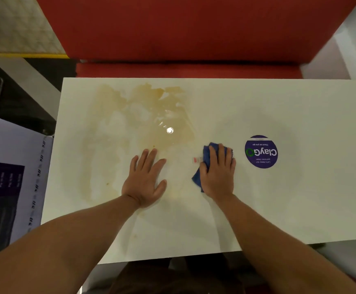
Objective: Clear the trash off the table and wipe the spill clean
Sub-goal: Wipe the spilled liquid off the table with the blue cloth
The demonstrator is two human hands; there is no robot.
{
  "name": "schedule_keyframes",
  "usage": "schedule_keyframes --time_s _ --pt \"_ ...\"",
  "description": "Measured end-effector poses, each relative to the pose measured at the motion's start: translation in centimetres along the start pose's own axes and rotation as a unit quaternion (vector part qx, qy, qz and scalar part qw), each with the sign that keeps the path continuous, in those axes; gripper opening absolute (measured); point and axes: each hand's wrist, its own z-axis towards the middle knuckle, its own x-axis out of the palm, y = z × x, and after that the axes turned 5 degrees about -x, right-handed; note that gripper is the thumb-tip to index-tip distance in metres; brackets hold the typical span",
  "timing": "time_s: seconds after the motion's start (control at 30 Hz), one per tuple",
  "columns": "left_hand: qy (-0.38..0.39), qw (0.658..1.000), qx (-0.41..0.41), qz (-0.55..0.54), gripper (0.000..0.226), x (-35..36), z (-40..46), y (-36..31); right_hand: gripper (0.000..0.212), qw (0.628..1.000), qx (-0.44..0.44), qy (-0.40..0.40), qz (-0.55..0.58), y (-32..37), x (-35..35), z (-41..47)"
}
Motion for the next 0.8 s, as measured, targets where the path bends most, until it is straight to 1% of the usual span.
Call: schedule_keyframes --time_s 0.1,0.2,0.27,0.37,0.4,0.47,0.53,0.67,0.73,0.8 --pt "0.005 1.0 -0.005 0.0 0.067 -0.1 0.0 0.0 0.059 0.998 0.054 -0.003 0.008 -0.7 0.0 3.4" --pt "0.008 1.0 -0.002 0.005 0.066 -0.2 0.1 -0.1 0.057 0.997 0.065 -0.027 -0.016 0.4 0.4 1.8" --pt "0.004 1.0 -0.001 0.007 0.067 -0.2 0.1 0.0 0.059 0.999 0.033 -0.019 -0.018 1.7 0.5 -2.2" --pt "0.009 1.0 -0.002 0.011 0.068 -0.1 0.1 0.1 0.062 0.998 -0.045 0.032 0.007 3.6 1.0 -10.6" --pt "0.013 1.0 -0.003 0.013 0.068 -0.1 0.1 0.1 0.062 0.997 -0.062 0.041 0.018 3.9 1.2 -12.7" --pt "0.017 1.0 -0.006 0.016 0.069 -0.1 0.2 0.1 0.063 0.996 -0.07 0.044 0.031 3.7 1.6 -14.1" --pt "0.017 1.0 -0.007 0.011 0.069 -0.1 0.2 0.1 0.062 0.996 -0.078 0.044 0.03 3.3 1.5 -13.4" --pt "0.017 1.0 -0.007 0.013 0.069 0.0 0.2 0.0 0.06 0.991 -0.123 0.049 0.024 2.6 0.8 -10.8" --pt "0.016 1.0 -0.007 0.01 0.068 0.0 0.2 0.0 0.059 0.992 -0.115 0.048 0.009 1.7 0.2 -7.3" --pt "0.011 1.0 -0.005 0.003 0.068 0.0 0.1 0.0 0.058 0.996 -0.079 0.04 -0.011 0.7 -0.2 -2.8"
